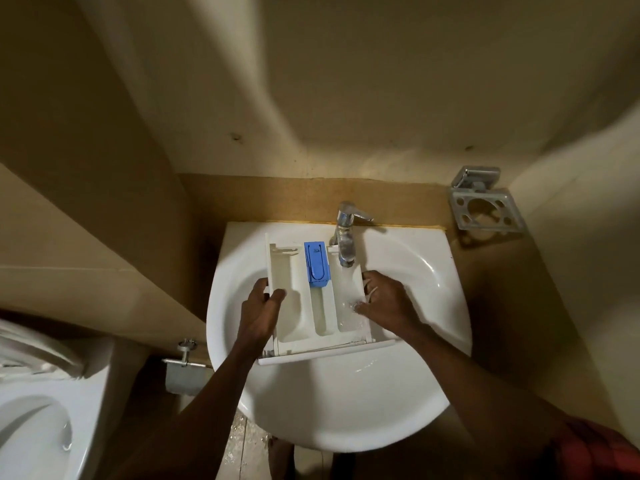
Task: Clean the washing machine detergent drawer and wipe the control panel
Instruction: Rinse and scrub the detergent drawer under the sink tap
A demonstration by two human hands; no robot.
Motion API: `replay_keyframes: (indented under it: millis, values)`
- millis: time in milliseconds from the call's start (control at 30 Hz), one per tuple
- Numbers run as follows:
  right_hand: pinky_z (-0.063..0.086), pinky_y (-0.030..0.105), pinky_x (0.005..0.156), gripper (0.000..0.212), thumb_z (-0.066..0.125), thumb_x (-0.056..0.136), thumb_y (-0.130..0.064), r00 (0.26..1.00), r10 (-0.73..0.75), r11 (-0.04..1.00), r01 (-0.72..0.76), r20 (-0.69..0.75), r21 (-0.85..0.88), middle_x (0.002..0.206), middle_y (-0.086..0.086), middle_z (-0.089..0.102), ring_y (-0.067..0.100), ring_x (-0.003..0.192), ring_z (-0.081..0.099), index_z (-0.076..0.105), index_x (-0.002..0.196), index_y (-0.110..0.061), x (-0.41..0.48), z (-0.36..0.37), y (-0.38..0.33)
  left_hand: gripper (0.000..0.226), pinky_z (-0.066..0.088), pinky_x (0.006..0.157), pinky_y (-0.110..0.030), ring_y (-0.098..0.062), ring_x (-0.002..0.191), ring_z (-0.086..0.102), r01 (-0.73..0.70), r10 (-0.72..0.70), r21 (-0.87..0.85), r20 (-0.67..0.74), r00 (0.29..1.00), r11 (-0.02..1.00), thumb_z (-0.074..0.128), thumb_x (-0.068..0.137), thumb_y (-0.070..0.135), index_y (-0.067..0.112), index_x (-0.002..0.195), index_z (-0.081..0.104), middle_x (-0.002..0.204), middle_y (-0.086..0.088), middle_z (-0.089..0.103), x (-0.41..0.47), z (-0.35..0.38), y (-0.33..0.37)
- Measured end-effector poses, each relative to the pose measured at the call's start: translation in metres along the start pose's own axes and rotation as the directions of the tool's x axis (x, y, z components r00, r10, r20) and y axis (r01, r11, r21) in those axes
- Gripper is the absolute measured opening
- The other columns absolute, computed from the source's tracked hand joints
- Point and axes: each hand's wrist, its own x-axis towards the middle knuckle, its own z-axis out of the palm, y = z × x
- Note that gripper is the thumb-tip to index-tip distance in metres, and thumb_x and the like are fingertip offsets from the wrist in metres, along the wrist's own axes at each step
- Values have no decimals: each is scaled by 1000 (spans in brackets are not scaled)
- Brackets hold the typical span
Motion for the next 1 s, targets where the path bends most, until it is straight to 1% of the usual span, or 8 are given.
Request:
replay_keyframes:
  millis: [100, 200, 267, 400, 500, 633, 767, 1000]
  values:
    - [50, 28, 72, 23, 70, 80, -33, 995, 90, 996, -91, 44, 17, 83, -5, 71, 16, 80, 66, 65, 101, -23, -4, 5, -4, 28, 51, 65, -30, -13, 83, 63, -15, 15, -9, -16, 1000, 1000, 51, 98, 19, 15, 126, 52, 99, -4, 66, -4, 6, -4]
    - [47, 29, 88, 36, 51, 95, -28, 952, 167, 985, -152, 255, -77, 117, 5, 66, 25, 107, 61, 55, 130, -20, -8, 8, -6, 32, 49, 61, -30, -20, 86, 64, -3, 3, -14, 7, 1000, 1000, 51, 99, 20, 17, 130, 43, 94, 0, 64, -6, 7, -6]
    - [44, 30, 94, 44, 46, 97, -23, 928, 184, 980, -146, 323, -138, 132, 7, 58, 26, 117, 56, 44, 141, -20, -3, 1, -7, 35, 52, 60, -32, -24, 88, 65, 20, -18, -20, 63, 998, 1000, 51, 99, 23, 21, 132, 38, 96, -1, 63, -8, 8, -3]
    - [40, 27, 93, 46, 44, 99, -20, 927, 165, 966, -83, 338, -245, 139, 8, 54, 28, 123, 52, 40, 144, -20, 6, -18, -10, 54, 59, 68, -40, -21, 91, 67, 30, -21, -104, 84, 996, 994, 58, 97, 31, 29, 142, 27, 106, -4, 67, -5, 10, 2]
    - [38, 31, 101, 47, 42, 100, -23, 930, 176, 931, -52, 321, -361, 142, 10, 51, 29, 126, 49, 37, 146, -16, 11, -35, -9, 70, 61, 62, -37, -27, 94, 70, 48, -26, -161, 134, 991, 986, 62, 95, 35, 43, 147, 17, 109, -6, 66, 0, 8, 9]
    - [40, 33, 103, 51, 42, 100, -28, 900, 211, 894, -19, 382, -447, 146, 11, 45, 28, 127, 48, 32, 148, -16, 25, -57, -4, 50, 62, 66, -36, -26, 100, 69, 86, -44, -166, 244, 969, 982, 63, 93, 40, 43, 136, 38, 115, 2, 63, 7, 12, 21]
    - [49, 20, 71, 46, 44, 99, -25, 883, 254, 868, -28, 394, -495, 136, 14, 52, 27, 106, 57, 40, 141, -10, 38, -68, -6, 32, 60, 67, -33, -26, 100, 70, 123, -67, -191, 277, 959, 974, 64, 93, 40, 31, 121, 53, 118, -8, 66, 6, 26, 17]
    - [47, 41, 96, 41, 43, 98, -34, 961, 211, 835, -81, 181, -544, 129, 13, 58, 34, 115, 56, 44, 134, -14, 20, -54, -6, 34, 61, 67, -39, -32, 104, 67, 114, -71, -299, 150, 986, 947, 65, 93, 33, 30, 124, 53, 118, -8, 64, 7, 35, 11]
